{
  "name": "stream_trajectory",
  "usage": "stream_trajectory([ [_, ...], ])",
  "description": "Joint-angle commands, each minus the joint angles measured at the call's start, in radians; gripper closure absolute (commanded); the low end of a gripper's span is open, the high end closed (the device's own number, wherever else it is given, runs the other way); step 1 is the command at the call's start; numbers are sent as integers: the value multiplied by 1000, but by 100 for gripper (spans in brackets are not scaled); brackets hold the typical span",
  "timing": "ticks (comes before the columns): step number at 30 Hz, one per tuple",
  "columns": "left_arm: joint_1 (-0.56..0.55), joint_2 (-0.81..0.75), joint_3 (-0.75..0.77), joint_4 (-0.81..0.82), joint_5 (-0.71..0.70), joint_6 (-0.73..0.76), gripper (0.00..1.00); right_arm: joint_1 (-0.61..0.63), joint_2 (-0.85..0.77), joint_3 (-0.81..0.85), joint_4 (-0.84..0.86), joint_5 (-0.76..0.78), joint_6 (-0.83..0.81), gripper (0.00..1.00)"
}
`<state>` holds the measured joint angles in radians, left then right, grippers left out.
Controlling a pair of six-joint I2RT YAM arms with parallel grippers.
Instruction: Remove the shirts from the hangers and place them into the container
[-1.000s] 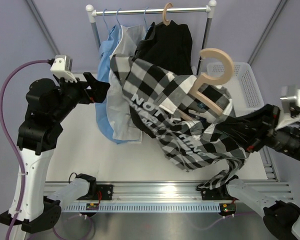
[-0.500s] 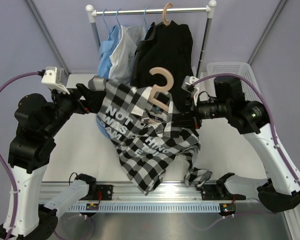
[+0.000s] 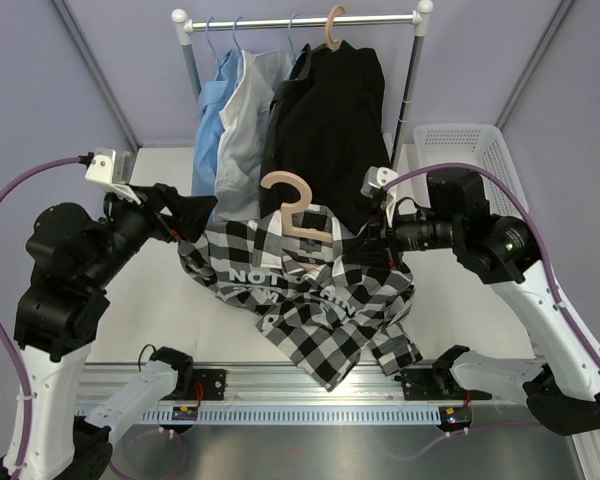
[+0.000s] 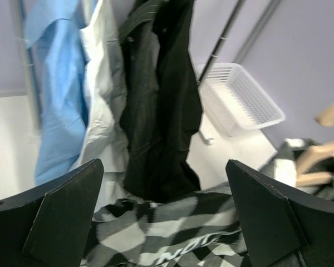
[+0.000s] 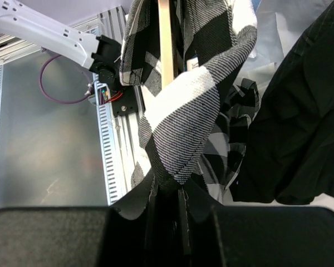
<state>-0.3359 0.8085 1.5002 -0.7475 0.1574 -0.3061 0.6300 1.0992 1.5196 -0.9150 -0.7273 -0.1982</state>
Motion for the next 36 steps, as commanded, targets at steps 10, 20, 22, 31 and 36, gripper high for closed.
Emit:
stream_trajectory([
  [10, -267, 135, 35, 39, -48, -64, 1, 11, 174, 51, 257, 26, 126, 100],
  [20, -505, 304, 121, 42, -416, -36, 1, 34, 209, 50, 291, 57, 148, 100],
  [22, -505, 322, 137, 46, -455, -18, 1, 39, 208, 48, 291, 57, 149, 100],
  [31, -506, 344, 149, 92, -398, -60, 11, 46, 194, 40, 298, 80, 163, 100],
  [36, -505, 302, 124, 94, -374, -148, 15, 45, 197, 47, 301, 92, 167, 100],
])
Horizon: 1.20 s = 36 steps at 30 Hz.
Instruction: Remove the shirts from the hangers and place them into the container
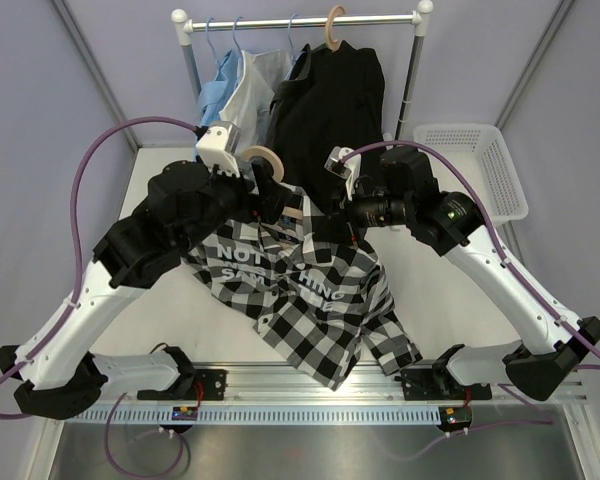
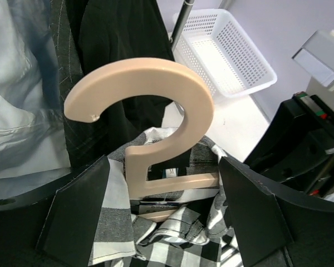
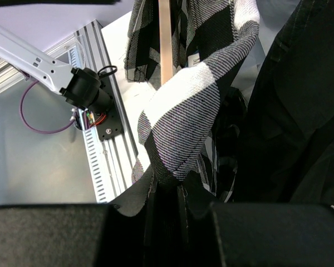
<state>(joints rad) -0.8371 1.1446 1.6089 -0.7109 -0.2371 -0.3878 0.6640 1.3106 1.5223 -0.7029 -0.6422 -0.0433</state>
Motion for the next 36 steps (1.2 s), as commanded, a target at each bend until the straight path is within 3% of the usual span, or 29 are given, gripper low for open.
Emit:
stream_trajectory([
  [1, -3, -29, 17, 60, 25, -65, 15, 13, -13, 47, 88, 7, 13, 100],
  [12, -5, 41, 28, 73, -57, 53, 18, 14, -11, 58, 88, -20, 16, 100],
  [19, -3, 38, 10, 137, -39, 153, 44, 13, -14, 59, 72, -30, 14, 100],
  [29, -3, 20, -63, 191, -7, 171, 100, 13, -16, 72, 57, -25, 6, 100],
  [36, -5, -60, -151, 289, -36, 214, 100, 13, -42, 35, 71, 3, 6, 100],
])
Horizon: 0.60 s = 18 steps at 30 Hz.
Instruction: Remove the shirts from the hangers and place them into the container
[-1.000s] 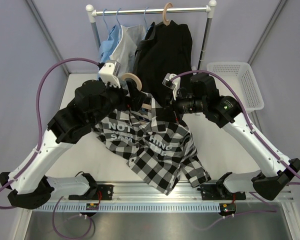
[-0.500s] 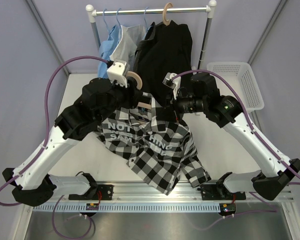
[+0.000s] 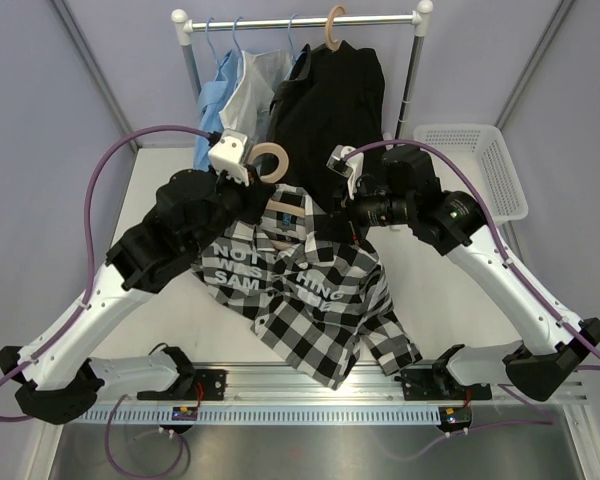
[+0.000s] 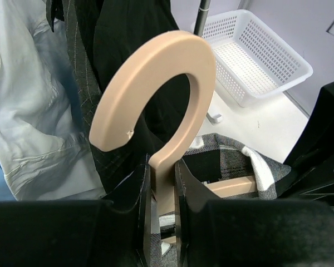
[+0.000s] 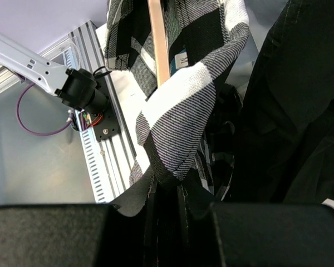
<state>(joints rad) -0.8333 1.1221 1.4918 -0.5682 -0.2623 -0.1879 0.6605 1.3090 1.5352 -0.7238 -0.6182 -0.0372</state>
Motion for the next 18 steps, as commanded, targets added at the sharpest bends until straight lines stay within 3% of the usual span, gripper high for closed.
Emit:
stream_trajectory([
  [1, -7, -50, -75, 193, -6, 16, 100, 16, -42, 22, 92, -32, 0, 100],
  [6, -7, -110, -160, 286, 17, -24, 100, 16, -66, 6, 124, -31, 7, 100],
  [8, -7, -113, -175, 300, 24, -19, 100, 17, -71, 2, 138, -25, 11, 94],
  [10, -9, -110, -179, 315, 34, -13, 100, 16, -68, -1, 136, -25, 20, 77],
  [14, -7, -130, -209, 369, 64, 10, 100, 17, -76, -18, 145, -2, 33, 67],
  [16, -7, -156, -255, 425, 80, 18, 100, 17, -83, -32, 149, 14, 31, 75],
  [17, -7, -165, -271, 439, 80, 18, 100, 16, -89, -35, 152, 17, 31, 99],
  [18, -7, -171, -292, 464, 75, 13, 100, 16, -93, -35, 153, 17, 33, 100],
])
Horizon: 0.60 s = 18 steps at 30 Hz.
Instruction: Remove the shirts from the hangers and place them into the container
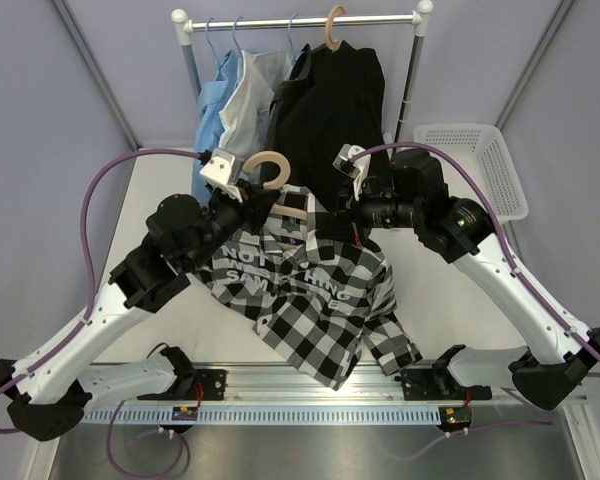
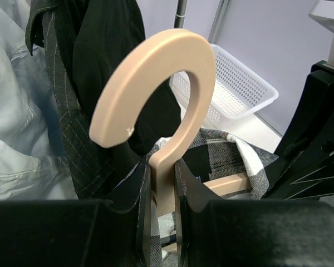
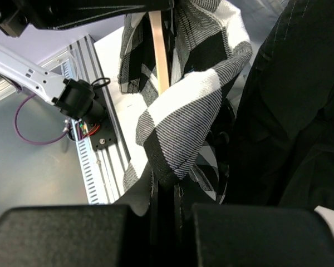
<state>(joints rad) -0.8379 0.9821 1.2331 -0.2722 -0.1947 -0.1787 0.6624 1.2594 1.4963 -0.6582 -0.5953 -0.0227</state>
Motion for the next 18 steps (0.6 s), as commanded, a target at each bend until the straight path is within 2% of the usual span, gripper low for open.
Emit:
stream_trajectory([
  [1, -3, -42, -38, 174, -3, -1, 100, 14, -46, 7, 85, -17, 14, 100],
  [5, -3, -31, -43, 179, -43, -37, 100, 16, -41, 31, 75, -32, 6, 100],
  [6, -4, -25, -43, 186, -42, -41, 96, 17, -38, 36, 77, -38, 6, 100],
  [7, -3, -17, -43, 192, -26, -42, 86, 17, -35, 39, 77, -55, 7, 100],
  [9, -3, 3, -40, 206, -2, -38, 78, 17, -25, 47, 75, -83, 7, 100],
  [10, -3, 7, -38, 209, 9, -33, 70, 17, -23, 47, 77, -89, 7, 100],
  [11, -3, 10, -37, 212, 6, -28, 66, 17, -25, 45, 78, -89, 7, 100],
  [12, -3, 9, -38, 217, 0, -25, 64, 16, -28, 42, 80, -87, 7, 100],
  [15, -3, 6, -40, 220, -32, -13, 52, 16, -35, 39, 83, -81, 6, 100],
  [18, -3, 18, -32, 219, -58, -11, 53, 16, -41, 39, 85, -77, 6, 100],
])
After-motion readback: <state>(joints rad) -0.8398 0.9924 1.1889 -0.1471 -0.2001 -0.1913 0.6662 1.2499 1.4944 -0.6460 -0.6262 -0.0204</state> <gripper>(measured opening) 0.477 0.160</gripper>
